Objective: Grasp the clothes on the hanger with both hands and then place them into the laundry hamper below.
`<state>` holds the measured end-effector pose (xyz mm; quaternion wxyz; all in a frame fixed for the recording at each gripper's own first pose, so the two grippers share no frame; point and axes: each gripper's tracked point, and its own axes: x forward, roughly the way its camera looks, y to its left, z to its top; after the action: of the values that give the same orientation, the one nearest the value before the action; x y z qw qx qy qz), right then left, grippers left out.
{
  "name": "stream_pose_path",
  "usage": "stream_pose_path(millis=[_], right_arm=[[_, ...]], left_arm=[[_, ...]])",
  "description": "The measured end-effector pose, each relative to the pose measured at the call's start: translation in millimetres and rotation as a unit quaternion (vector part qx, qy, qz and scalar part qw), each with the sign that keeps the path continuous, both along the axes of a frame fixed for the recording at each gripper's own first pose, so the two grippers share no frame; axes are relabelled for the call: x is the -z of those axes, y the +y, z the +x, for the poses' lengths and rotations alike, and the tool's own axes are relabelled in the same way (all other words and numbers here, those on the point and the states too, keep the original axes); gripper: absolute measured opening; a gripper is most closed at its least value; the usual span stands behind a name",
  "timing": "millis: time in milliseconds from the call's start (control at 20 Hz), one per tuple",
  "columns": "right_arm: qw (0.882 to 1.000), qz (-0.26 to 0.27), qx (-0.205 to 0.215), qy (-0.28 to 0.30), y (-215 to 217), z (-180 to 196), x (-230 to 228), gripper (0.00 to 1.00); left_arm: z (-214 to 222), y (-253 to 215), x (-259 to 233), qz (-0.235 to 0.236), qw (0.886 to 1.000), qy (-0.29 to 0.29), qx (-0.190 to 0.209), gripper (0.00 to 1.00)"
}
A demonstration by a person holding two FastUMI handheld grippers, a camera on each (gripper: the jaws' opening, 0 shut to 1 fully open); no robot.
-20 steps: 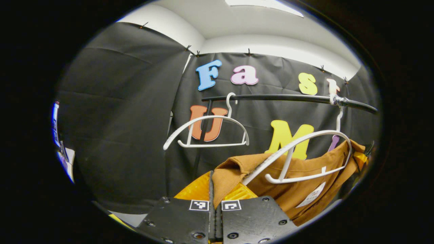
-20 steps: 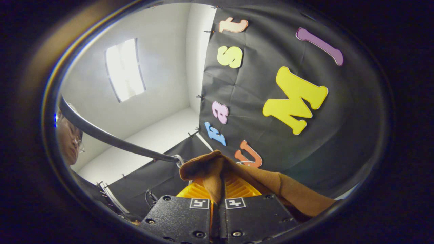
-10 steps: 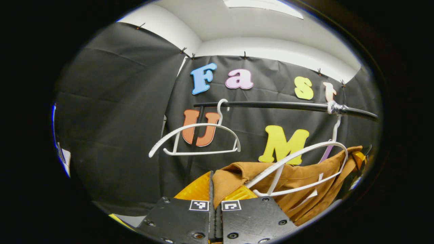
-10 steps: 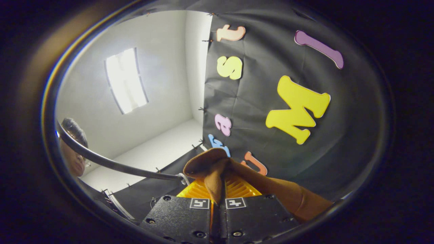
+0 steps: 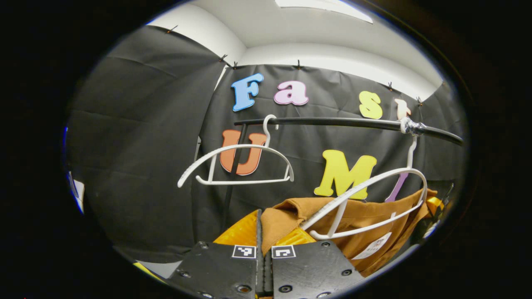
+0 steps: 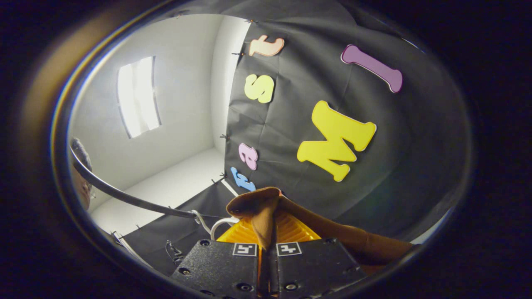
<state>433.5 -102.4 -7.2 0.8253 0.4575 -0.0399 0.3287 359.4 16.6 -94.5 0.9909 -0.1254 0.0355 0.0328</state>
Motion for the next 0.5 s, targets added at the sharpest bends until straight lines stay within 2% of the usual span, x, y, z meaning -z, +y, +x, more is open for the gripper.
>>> stream_pose_path(millis=[100, 150, 200, 250, 400, 450, 500], right_arm=[[0.999, -0.022, 0.008, 0.032, 3.5, 2.6, 20.8, 0.04], [0.999, -0.019, 0.004, 0.04, 5.6, -1.3, 26.6, 0.04], [0.999, -0.022, 0.003, 0.047, 7.1, -6.2, 34.0, 0.04], [0.998, -0.033, 0.003, 0.056, 9.7, -8.1, 45.1, 0.04], [0.994, -0.072, 0.002, 0.086, 17.1, -14.6, 77.2, 0.04], [0.992, -0.083, 0.001, 0.091, 20.8, -18.3, 83.8, 0.04], [0.991, -0.093, -0.001, 0.094, 23.8, -21.7, 87.0, 0.04]], left_arm=[[-3.9, -3.9, 17.1, -0.004, 1.0, 0.023, 0.0, 0.0], [-7.7, -5.5, 24.7, -0.006, 1.0, 0.027, -0.002, 0.05], [-10.6, -4.8, 32.2, -0.006, 0.999, 0.033, -0.006, 0.0], [-14.0, -3.2, 41.3, -0.008, 0.999, 0.042, -0.011, 0.05], [-23.0, -2.0, 63.8, -0.014, 0.997, 0.071, -0.023, 0.05], [-27.4, -3.5, 69.4, -0.013, 0.996, 0.08, -0.024, 0.0], [-32.2, -5.9, 72.9, -0.008, 0.996, 0.086, -0.024, 0.0]])
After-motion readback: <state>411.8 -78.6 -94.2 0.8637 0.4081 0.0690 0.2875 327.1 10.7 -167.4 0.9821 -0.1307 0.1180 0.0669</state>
